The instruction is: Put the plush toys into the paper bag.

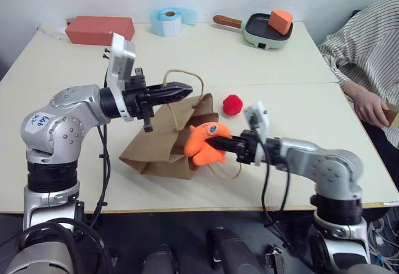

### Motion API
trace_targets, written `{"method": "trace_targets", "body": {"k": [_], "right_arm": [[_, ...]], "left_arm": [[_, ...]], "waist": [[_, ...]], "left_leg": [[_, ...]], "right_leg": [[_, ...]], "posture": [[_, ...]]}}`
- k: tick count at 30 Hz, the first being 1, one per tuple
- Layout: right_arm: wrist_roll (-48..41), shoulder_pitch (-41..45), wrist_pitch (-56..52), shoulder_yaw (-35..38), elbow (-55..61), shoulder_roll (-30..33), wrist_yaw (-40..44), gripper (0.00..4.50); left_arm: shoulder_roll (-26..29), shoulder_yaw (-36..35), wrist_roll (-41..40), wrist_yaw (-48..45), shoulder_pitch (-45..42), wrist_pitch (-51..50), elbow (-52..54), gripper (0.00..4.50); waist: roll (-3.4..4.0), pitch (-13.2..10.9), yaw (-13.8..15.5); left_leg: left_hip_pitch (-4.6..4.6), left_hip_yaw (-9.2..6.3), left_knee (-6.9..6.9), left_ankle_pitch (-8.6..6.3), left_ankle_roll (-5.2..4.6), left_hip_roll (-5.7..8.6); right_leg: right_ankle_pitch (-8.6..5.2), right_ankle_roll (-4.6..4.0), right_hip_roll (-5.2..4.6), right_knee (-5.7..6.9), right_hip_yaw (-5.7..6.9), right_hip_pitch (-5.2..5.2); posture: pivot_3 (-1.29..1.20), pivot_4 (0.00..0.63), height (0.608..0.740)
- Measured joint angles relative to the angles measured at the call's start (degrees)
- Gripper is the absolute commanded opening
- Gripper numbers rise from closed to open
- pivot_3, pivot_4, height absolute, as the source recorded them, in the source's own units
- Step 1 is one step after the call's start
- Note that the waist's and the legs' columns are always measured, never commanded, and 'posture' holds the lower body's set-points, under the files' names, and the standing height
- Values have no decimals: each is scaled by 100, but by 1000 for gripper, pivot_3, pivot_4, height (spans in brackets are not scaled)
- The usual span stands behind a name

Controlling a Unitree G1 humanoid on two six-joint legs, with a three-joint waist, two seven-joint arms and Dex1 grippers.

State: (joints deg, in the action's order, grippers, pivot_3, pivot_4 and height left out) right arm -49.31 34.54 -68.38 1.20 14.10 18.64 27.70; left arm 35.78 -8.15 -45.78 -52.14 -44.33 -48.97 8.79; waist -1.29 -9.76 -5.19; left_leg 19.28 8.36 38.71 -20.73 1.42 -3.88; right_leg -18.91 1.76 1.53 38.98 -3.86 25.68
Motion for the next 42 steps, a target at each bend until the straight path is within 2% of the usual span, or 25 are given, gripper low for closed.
{"method": "trace_targets", "body": {"k": [4, 7, 11, 14, 19, 24, 29, 32, 38, 40, 42], "right_arm": [[876, 919, 694, -932, -1240, -299, 284, 145], [1431, 1363, 1219, -1279, -2155, -626, 427, 145], [1894, 1828, 1765, -1453, -3094, -947, 756, 1488], [2149, 1889, 2088, -1497, -3277, -1004, 956, 2570], [1968, 1318, 1870, -1208, -2011, -328, 1316, 4218], [1459, 142, 1224, -676, -289, 670, 1464, 4218], [1234, 60, 1193, 629, -205, 938, 903, 4218], [1923, 322, 1982, 635, -1045, 805, 411, 4218], [3367, 1382, 4011, -140, -4346, -460, -342, 4218], [3616, 1693, 4545, -214, -5206, -651, -458, 3829], [3748, 1904, 4988, -194, -5800, -686, -468, 3256]], "left_arm": [[-51, 108, -8, -41, 71, 3, 63, 0], [-87, 199, -2, -54, 104, 35, 110, 0], [-72, 213, 26, -62, 127, 107, 133, 0], [-26, 203, 47, -54, 186, 151, 133, 0], [124, 103, 69, 9, 247, 160, 128, 0], [177, -44, 105, 123, 390, 209, 123, 0], [261, -90, 101, 183, 456, 209, 157, 0], [320, -122, 96, 203, 463, 207, 174, 0], [329, -139, 98, 231, 411, 210, 164, 0], [327, -133, 99, 234, 388, 210, 161, 0], [332, -137, 100, 233, 379, 210, 156, 0]], "waist": [[0, 0, -68], [0, 0, -100], [0, 0, -132], [0, 0, -130], [-1, 0, -93], [-2, 0, -45], [-4, 0, -94], [-4, 1, -128], [0, -3, -255], [2, -4, -271], [2, -4, -260]], "left_leg": [[1, -2, 3, 1, 1, 0], [5, -2, 4, 1, 1, 0], [5, -3, 4, 1, 1, -2], [5, -5, 4, 1, 1, -2], [22, -27, 7, 0, 0, -1], [27, -31, 6, -1, -1, 1], [14, -26, 12, 0, 0, 2], [6, -19, 7, 0, 1, 4], [1, -5, 1, 6, 3, 3], [2, -6, -2, 6, 3, 3], [5, -9, -3, 6, 2, 3]], "right_leg": [[0, 0, 0, 4, 5, 1], [0, 0, -2, 4, 7, 3], [0, -1, -3, 6, 11, 4], [0, -1, -5, 6, 12, 3], [0, -1, -14, -6, 31, 2], [0, 0, -16, -8, 33, 2], [0, 0, -14, 3, 30, -4], [0, 0, -13, 3, 25, -6], [0, -1, -7, 13, 16, 1], [0, -1, -7, 10, 17, 2], [0, -1, -9, 3, 22, 1]], "posture": [[0, 150, 740], [0, 150, 740], [0, 150, 740], [0, 150, 740], [0, 150, 740], [0, 150, 740], [0, 150, 740], [0, 150, 740], [0, 150, 740], [0, 150, 740], [0, 150, 740]]}}
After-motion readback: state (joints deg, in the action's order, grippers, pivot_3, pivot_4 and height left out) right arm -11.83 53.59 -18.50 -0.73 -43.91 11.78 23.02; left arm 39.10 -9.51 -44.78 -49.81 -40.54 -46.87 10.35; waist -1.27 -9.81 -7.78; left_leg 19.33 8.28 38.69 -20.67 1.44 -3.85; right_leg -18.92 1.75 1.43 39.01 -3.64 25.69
